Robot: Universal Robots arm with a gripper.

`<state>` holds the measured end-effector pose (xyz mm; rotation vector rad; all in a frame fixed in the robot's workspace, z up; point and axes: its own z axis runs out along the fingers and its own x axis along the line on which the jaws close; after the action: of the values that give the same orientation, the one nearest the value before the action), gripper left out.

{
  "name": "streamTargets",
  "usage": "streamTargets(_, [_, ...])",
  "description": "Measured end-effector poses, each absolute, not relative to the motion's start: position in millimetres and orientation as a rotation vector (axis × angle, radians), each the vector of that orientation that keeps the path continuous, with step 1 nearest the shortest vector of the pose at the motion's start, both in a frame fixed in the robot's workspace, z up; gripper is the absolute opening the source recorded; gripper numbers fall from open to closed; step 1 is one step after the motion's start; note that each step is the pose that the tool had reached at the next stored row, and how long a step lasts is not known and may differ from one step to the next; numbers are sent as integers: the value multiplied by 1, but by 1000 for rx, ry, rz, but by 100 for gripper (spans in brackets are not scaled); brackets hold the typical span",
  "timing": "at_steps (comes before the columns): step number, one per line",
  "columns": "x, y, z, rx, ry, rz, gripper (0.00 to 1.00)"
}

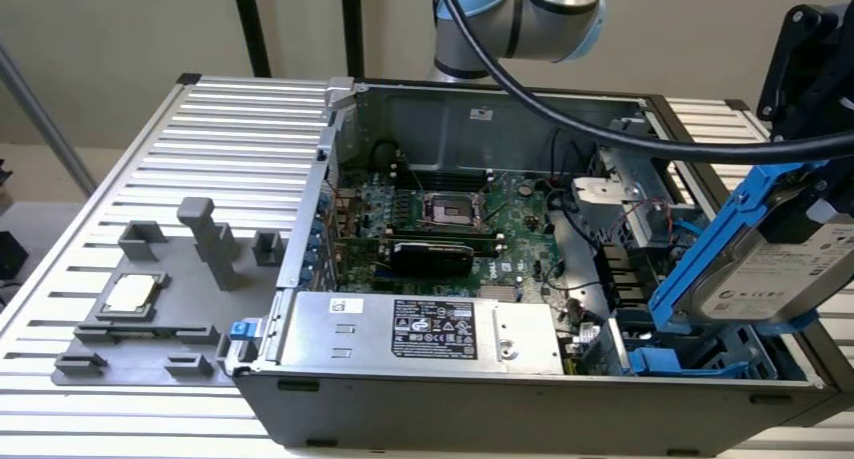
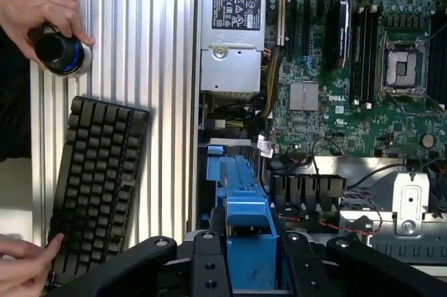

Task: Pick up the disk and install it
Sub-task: 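Insert the disk into the insertion slot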

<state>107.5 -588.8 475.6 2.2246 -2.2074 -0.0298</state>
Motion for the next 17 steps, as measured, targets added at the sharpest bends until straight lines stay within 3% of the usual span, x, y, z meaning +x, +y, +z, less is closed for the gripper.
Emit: streamTargets(17, [104, -586, 466, 2225, -2208, -29, 33])
